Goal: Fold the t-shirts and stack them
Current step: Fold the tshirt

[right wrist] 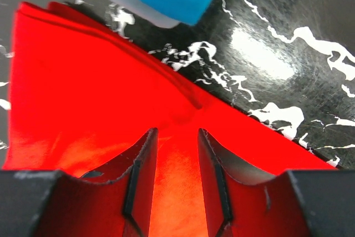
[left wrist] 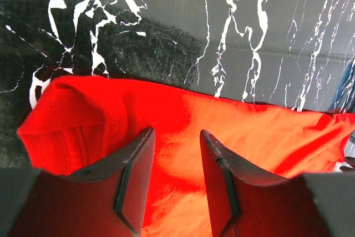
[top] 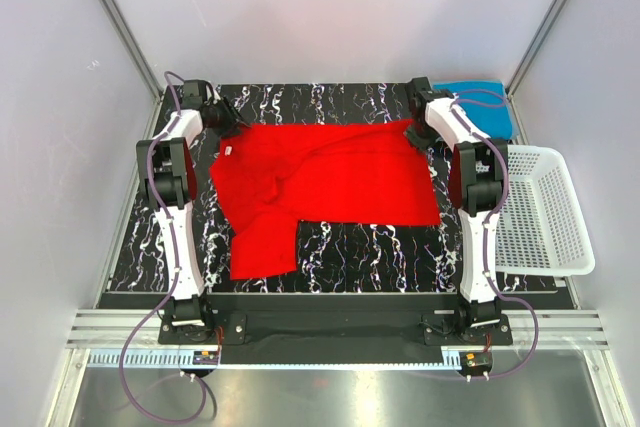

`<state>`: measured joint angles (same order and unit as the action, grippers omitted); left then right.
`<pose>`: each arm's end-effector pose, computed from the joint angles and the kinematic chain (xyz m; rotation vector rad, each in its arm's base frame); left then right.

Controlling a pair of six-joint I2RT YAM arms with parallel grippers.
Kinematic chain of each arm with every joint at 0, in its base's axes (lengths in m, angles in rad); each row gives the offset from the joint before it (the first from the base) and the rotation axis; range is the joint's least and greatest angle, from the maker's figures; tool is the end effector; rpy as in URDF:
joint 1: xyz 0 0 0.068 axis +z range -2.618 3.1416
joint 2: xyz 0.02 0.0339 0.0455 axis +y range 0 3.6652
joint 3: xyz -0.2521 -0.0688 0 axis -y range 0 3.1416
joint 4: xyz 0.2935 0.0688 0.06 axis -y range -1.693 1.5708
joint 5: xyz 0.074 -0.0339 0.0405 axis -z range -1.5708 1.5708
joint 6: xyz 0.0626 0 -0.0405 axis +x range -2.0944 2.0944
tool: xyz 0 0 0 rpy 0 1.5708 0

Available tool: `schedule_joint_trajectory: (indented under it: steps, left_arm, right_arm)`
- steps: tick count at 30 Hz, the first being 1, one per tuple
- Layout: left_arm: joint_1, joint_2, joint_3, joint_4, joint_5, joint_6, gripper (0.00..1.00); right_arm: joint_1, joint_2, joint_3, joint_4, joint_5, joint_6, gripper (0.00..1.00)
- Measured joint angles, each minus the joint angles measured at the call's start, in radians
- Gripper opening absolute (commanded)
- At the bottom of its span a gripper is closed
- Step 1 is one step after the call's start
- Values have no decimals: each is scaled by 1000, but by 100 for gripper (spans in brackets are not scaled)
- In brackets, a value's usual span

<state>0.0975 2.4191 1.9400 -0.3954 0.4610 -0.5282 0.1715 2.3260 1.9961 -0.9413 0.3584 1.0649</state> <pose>0.5806 0.0288 0.0984 -0.5568 2.4007 -0.7534 0.5250 0.0687 0.1320 1.2276 2.3928 -0.1617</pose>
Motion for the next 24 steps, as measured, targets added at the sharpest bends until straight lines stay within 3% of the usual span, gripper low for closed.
schedule_joint_trajectory:
  steps: [7, 11, 13, 14, 24]
  left_arm:
    - [0, 0, 1, 0, 0, 1, 45]
    - [0, 0, 1, -1, 0, 1, 46]
    - [0, 2, 3, -3, 0, 1, 46]
    - [0, 4, 9, -6, 0, 1, 46]
    - [0, 35, 65, -40, 1, 0, 46]
  right_arm:
    - [0, 0, -30, 6, 11, 23, 43]
    - [0, 0, -46, 14, 36, 32, 38]
    - [-1, 0, -58, 23, 51, 33, 20]
    - [-2, 0, -65, 30, 56, 30, 0]
    - [-3, -45, -152, 129, 78, -7, 0]
